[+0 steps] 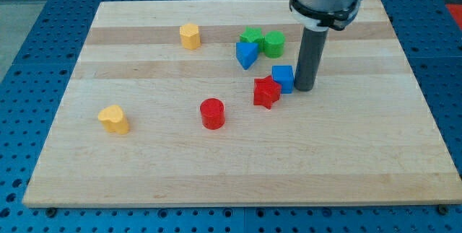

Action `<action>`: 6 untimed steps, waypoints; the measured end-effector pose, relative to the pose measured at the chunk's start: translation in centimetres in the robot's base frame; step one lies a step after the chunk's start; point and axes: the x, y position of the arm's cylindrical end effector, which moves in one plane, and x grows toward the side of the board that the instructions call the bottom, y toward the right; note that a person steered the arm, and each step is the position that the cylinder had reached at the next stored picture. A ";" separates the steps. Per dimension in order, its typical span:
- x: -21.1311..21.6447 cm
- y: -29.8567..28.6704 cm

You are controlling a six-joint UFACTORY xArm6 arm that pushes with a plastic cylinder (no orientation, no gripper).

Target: Separate the red star and blue cube

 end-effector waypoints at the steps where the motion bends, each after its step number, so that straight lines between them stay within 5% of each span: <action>1: 0.7 -0.1; 3: -0.8 -2.5; 5: 4.5 -5.3; 6: 3.1 -7.8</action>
